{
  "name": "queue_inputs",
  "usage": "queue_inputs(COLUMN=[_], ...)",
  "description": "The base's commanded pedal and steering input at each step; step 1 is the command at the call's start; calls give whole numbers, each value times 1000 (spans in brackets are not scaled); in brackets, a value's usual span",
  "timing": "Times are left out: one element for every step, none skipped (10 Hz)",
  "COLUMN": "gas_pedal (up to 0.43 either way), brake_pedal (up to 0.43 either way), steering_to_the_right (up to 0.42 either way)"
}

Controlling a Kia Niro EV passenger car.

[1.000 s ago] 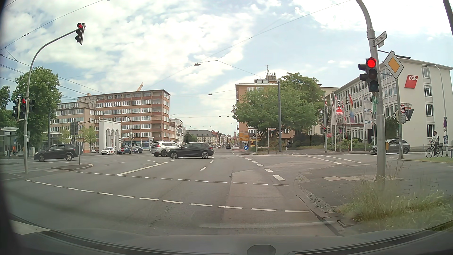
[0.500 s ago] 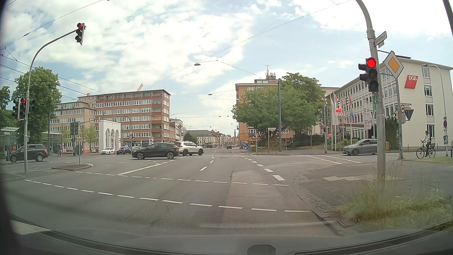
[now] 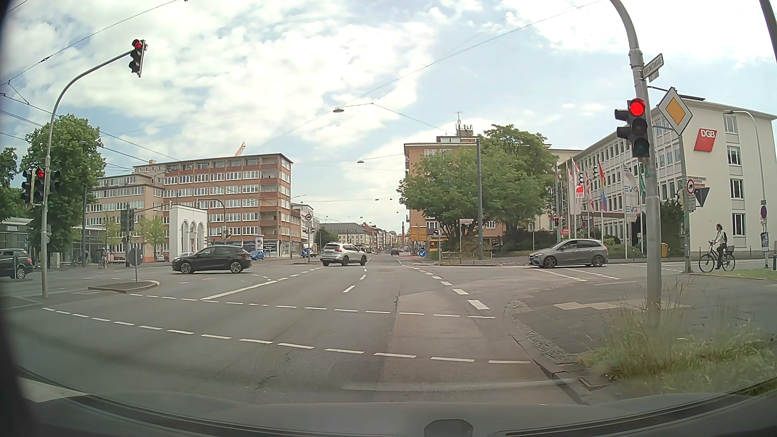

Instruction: Follow the waypoints while adhering to traffic rules and regulations

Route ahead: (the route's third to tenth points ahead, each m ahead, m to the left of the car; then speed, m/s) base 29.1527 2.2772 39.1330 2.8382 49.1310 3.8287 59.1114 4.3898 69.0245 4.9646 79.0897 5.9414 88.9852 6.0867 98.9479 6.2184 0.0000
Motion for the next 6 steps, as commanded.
queue_inputs(gas_pedal=[0, 0, 0, 0, 0, 0], brake_pedal=[256, 256, 256, 256, 256, 256], steering_to_the_right=[0, -1, -1, 0, -1, 0])
